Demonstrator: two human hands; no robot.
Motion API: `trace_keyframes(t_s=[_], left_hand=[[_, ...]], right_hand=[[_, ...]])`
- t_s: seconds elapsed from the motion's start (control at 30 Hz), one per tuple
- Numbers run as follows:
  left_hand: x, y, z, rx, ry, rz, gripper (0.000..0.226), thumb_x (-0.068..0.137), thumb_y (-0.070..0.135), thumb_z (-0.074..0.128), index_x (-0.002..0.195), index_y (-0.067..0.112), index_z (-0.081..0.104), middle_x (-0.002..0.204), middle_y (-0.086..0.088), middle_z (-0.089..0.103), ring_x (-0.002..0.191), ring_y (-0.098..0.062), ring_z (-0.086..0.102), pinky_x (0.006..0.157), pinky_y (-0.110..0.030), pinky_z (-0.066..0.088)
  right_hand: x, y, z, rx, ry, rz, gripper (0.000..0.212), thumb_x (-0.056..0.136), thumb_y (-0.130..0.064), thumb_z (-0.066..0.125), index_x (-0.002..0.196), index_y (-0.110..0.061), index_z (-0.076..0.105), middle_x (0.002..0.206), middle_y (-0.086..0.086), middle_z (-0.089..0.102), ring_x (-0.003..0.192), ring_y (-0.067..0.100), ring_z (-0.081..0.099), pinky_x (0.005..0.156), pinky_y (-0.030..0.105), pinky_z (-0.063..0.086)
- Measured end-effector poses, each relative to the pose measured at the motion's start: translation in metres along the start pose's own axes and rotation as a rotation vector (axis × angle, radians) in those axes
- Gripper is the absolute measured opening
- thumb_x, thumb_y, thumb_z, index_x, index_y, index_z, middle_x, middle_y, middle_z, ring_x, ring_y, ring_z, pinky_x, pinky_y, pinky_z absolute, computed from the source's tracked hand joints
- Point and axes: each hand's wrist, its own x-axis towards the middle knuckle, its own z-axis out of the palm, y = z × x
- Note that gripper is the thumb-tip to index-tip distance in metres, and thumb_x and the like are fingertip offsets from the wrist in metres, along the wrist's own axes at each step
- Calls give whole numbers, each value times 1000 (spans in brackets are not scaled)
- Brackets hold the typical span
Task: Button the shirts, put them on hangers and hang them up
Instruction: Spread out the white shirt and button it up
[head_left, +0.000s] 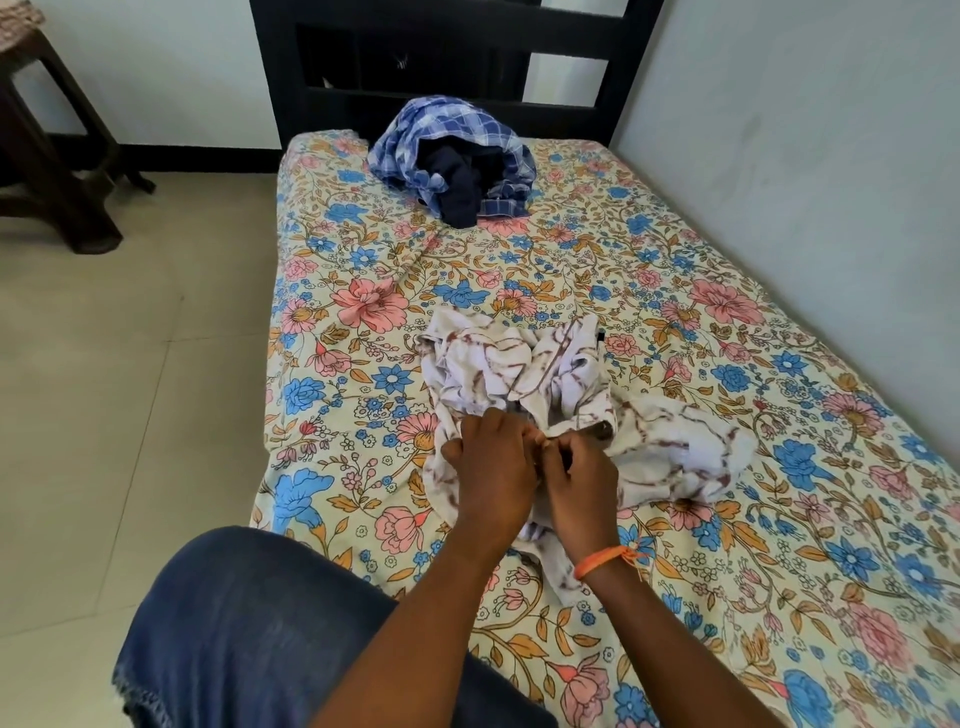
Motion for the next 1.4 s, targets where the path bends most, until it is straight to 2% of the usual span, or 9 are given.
trace_keyframes(t_s=[0.17,0.33,0.43,0.6,0.67,0.8,1.1,1.2,1.4], left_hand=[[-9,13,-2,-42,44,-64,25,91,30,36,84,21,59,90,3,50,91,-21,44,75,-38,33],[1,13,-16,-765,-311,-491,41,100,14,44,60,14,51,49,2,48,48,-17,47,46,-22,34],[3,0,-15,-562,-333,-351,42,100,15,48,58,19,49,48,8,48,43,-5,45,48,-23,36],[-2,-11,0,-1,-120,-115,7,88,23,59,94,24,60,104,0,53,99,-21,53,86,-40,39],[3,-5,-3,28,-63,11,34,77,16,59,109,25,58,112,0,48,105,-23,46,83,-36,31],[14,8,-6,76,-131,91,47,83,13,52,128,27,56,120,2,58,114,-26,46,95,-42,31],[28,-8,-5,74,-166,-21,25,99,32,43,85,23,62,80,3,64,89,-24,61,90,-41,34],[40,-2,-17,77,-25,21,22,97,33,49,85,18,61,92,-3,62,91,-26,59,83,-45,44],[84,21,-63,-129,50,100,67,92,47,61,147,15,37,147,-8,45,133,-26,39,106,-44,33]], right_hand=[[6,-7,-3,73,36,-28,18,91,-8,61,74,-6,55,68,8,55,64,24,51,60,37,39],[2,-10,-3,180,-18,6,16,90,-2,60,76,-7,56,70,4,55,63,13,50,57,20,36],[4,-5,-11,203,-97,59,17,89,-6,63,73,-10,61,66,-3,60,60,4,54,57,15,40],[48,-3,-44,111,168,21,16,87,-7,63,72,-10,63,63,-1,61,57,15,56,58,18,45],[80,0,-48,13,244,-16,10,87,-6,62,78,-7,64,70,2,61,62,17,53,61,20,44],[141,25,-32,-126,-50,246,36,85,-23,66,112,0,61,109,20,62,104,36,57,87,40,48],[188,35,-27,150,-274,675,42,75,0,79,111,9,59,103,25,63,87,31,64,70,37,55],[192,19,-39,155,-221,436,7,83,3,68,87,-2,70,84,10,66,74,21,59,68,31,52],[182,-86,-97,125,-160,-473,26,86,4,59,96,-11,77,92,4,53,85,11,53,76,13,44]])
